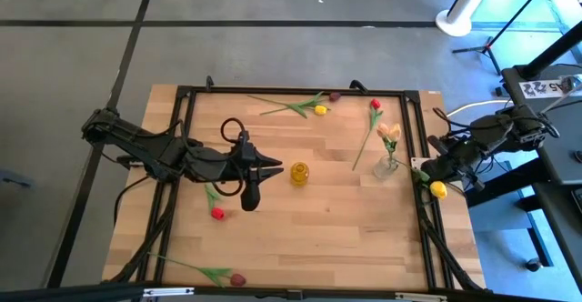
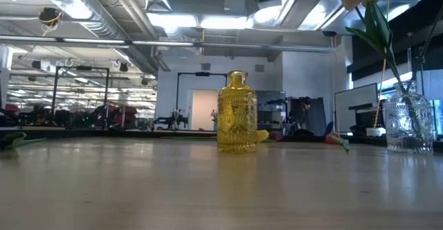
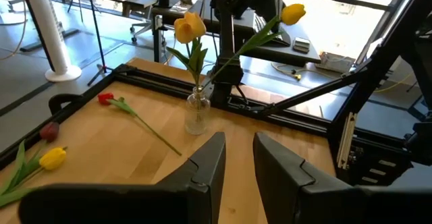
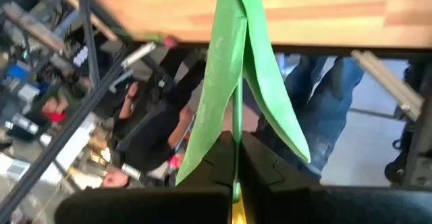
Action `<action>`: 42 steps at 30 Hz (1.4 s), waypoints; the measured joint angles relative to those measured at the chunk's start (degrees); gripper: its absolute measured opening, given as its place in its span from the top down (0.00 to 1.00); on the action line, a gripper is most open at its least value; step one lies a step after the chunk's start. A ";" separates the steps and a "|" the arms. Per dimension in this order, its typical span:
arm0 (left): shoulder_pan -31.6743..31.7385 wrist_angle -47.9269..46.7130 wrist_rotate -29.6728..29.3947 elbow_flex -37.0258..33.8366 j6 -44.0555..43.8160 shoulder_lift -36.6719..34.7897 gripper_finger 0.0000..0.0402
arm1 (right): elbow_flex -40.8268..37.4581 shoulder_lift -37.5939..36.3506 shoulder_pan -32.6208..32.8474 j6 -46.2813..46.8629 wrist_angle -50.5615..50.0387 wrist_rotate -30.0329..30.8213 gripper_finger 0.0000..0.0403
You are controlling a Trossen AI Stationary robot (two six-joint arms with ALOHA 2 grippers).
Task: Sort flowers into vase by color
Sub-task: Put the bottom yellow tulip into the transparent vase, then put the yellow tulip into the transparent vase
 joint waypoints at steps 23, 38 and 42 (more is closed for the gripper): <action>-0.04 -0.48 1.90 0.00 0.02 0.00 0.82 | 0.00 0.30 -11.16 -7.17 -7.88 14.97 0.75; -2.27 -0.41 1.97 0.00 -0.38 0.00 0.82 | 5.90 -3.12 -11.14 -16.03 -9.15 30.17 0.67; -1.46 -0.37 2.03 0.00 -2.21 0.00 0.82 | 8.43 -3.12 -11.14 -23.90 -7.40 37.64 0.67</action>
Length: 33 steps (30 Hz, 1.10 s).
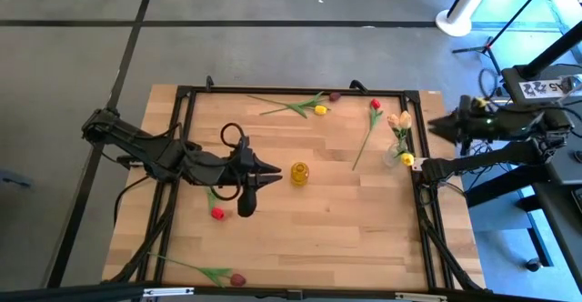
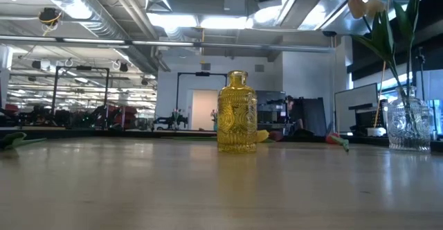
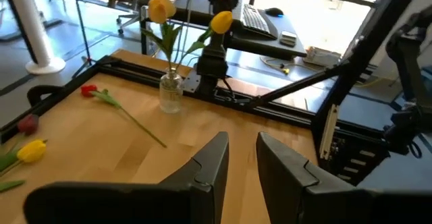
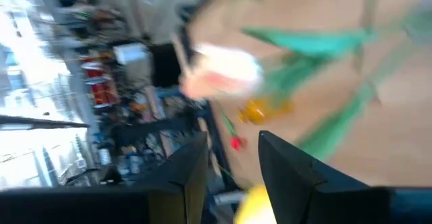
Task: Sort flowers into vase by color
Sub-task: Put the yellow tulip into the transparent vase
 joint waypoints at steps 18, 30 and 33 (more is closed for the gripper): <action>34.79 -12.06 27.77 0.02 -1.95 5.42 0.82 | 1.81 7.58 0.00 -64.18 39.72 16.88 0.67; 57.22 -13.66 41.56 0.02 14.24 19.70 0.71 | 1.80 9.33 0.00 -84.54 43.02 8.82 0.67; 58.63 -10.80 40.89 0.00 20.02 22.58 0.66 | 1.80 10.14 0.00 -93.20 42.91 9.36 0.67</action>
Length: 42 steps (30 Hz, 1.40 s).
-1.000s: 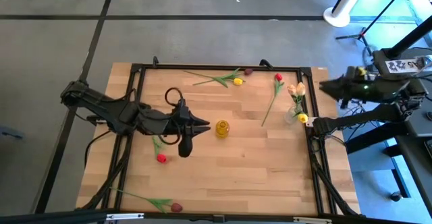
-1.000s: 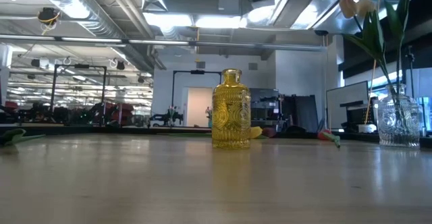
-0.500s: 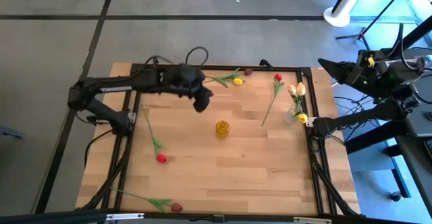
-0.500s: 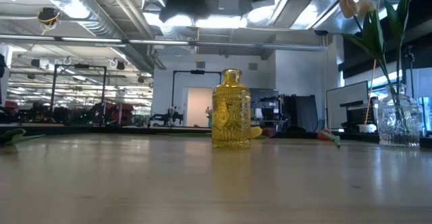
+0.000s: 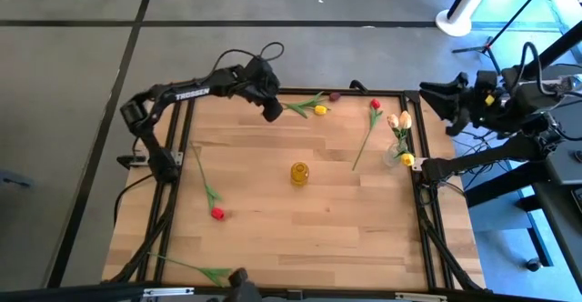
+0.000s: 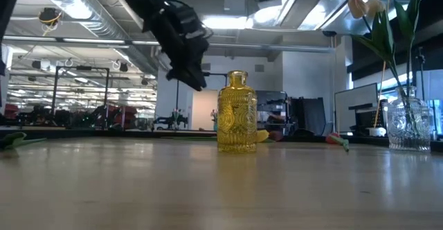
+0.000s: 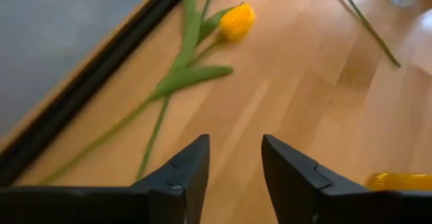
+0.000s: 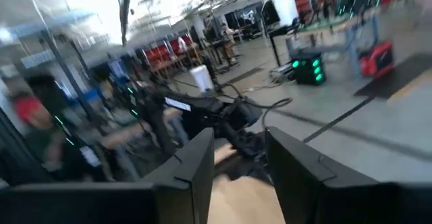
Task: Sort flowers into vase by color
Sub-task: Put the yellow tulip into the transparent vase
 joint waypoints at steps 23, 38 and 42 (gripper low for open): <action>6.28 -2.75 -3.74 18.82 31.56 27.63 0.67 | 0.00 2.30 0.00 -7.40 2.92 13.81 0.67; 7.00 -10.30 -1.05 19.01 37.35 29.57 0.75 | -0.04 5.08 0.00 -5.26 4.70 12.68 0.67; 6.72 -12.74 -0.37 19.02 36.09 29.57 0.77 | -0.04 5.04 0.00 -4.31 4.63 11.03 0.67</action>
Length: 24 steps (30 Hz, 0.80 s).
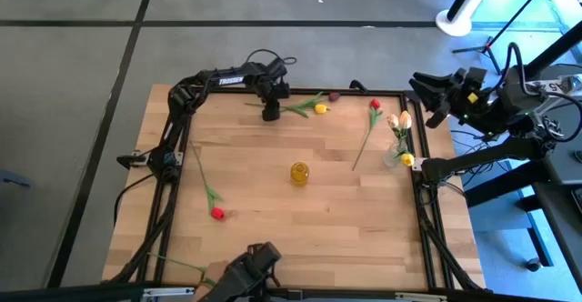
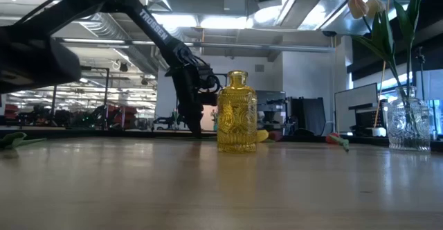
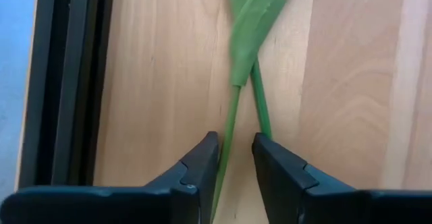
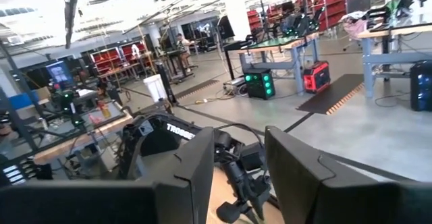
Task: Sort flowers into vase by color
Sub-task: Put the yellow tulip into the transparent vase
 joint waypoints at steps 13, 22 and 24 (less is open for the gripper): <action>-0.62 -2.21 -5.95 -0.49 -9.90 -6.74 0.99 | 0.00 -0.32 0.00 -6.39 3.72 -3.97 0.67; -6.10 -3.18 0.14 -0.23 -20.26 -25.21 1.00 | 0.00 -0.23 0.00 -14.31 5.77 -6.66 0.67; -8.87 -2.37 1.39 -0.17 -22.59 -28.25 1.00 | 0.00 -0.20 0.00 -14.69 5.76 -6.68 0.67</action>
